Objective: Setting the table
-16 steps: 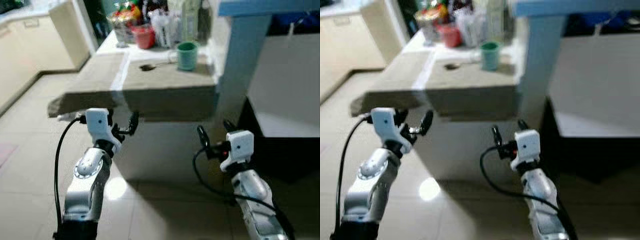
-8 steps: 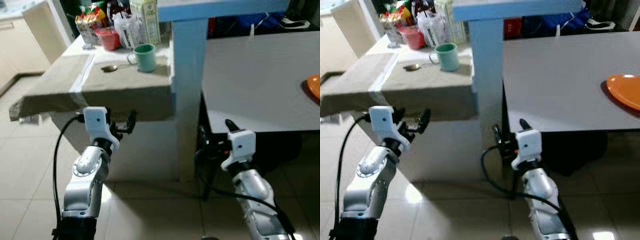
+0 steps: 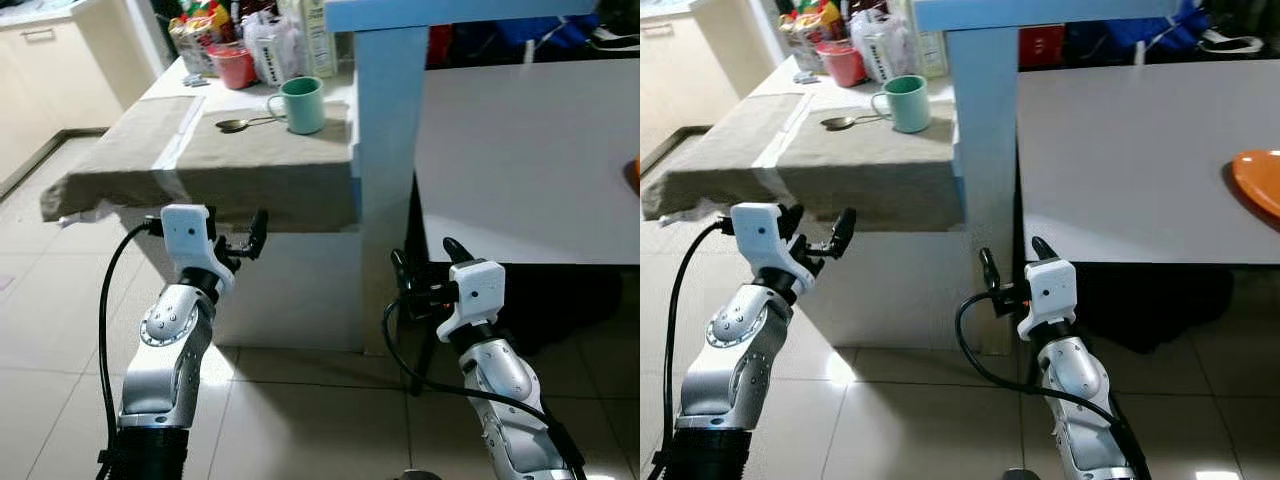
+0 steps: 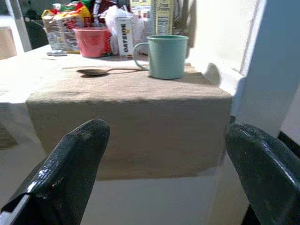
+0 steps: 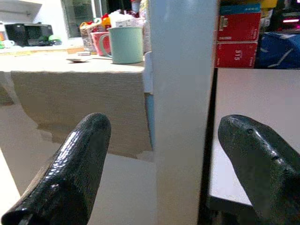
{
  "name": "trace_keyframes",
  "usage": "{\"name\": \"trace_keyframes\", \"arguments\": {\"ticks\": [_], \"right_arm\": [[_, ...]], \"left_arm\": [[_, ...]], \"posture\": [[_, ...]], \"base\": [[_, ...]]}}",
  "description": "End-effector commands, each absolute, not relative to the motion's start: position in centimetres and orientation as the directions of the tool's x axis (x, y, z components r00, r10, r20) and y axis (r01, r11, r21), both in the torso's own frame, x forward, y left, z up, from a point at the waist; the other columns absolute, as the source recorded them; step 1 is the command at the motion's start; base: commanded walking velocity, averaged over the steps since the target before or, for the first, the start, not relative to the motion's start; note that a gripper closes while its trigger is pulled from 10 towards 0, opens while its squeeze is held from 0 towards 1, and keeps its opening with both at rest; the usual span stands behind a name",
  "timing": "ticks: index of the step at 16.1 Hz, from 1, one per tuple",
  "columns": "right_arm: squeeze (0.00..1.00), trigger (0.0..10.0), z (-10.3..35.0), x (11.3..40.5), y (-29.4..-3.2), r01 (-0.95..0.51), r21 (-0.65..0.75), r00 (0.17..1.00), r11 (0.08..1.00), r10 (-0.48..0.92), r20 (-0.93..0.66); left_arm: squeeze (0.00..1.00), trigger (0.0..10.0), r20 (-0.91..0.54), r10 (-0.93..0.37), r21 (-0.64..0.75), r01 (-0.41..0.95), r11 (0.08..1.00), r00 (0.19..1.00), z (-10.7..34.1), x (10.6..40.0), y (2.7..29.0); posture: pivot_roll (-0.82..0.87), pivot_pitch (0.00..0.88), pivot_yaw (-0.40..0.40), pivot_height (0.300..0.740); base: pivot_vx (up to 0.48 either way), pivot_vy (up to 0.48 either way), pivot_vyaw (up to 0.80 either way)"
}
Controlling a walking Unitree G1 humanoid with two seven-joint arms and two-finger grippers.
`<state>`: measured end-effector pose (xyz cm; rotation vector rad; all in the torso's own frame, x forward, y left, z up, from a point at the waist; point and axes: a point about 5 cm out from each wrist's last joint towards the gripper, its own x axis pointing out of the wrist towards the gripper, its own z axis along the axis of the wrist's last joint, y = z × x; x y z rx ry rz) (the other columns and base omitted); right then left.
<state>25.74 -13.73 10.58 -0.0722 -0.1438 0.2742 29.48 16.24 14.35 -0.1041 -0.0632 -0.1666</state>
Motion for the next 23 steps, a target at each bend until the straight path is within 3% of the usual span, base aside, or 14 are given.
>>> {"name": "trace_keyframes", "arguments": {"ticks": [1,5,10,23], "right_arm": [[0.0,10.0,10.9,26.0,-13.3,-0.279,-0.105,0.945,0.954,0.293,0.149],[0.0,10.0,10.9,26.0,-13.3,-0.277,-0.104,0.944,0.955,0.291,0.157],[0.0,10.0,10.6,25.8,-13.3,-0.273,-0.069,0.949,0.959,0.281,0.143],[0.0,10.0,10.5,25.3,-12.7,-0.275,-0.095,0.946,0.957,0.287,0.151]], "left_arm": [[0.0,10.0,0.078,-0.154,-0.08,0.16,0.984,0.985,14.6,29.7,16.6],[0.0,10.0,0.079,-0.193,-0.113,0.201,0.973,0.978,14.7,29.7,16.2],[0.0,10.0,0.062,-0.206,-0.036,0.208,0.977,0.977,14.6,29.9,16.1],[0.0,10.0,0.052,-0.282,0.021,0.281,0.96,0.958,14.8,30.3,14.9]], "posture": [[-0.25,0.0,0.159,0.74],[-0.25,0.0,0.164,0.74],[-0.26,0.0,0.17,0.74],[-0.27,0.0,0.186,0.74]], "base": [[0.0,0.0,0.0],[0.0,0.137,0.0],[0.05,0.46,-0.71],[0.465,0.043,-0.41]]}}
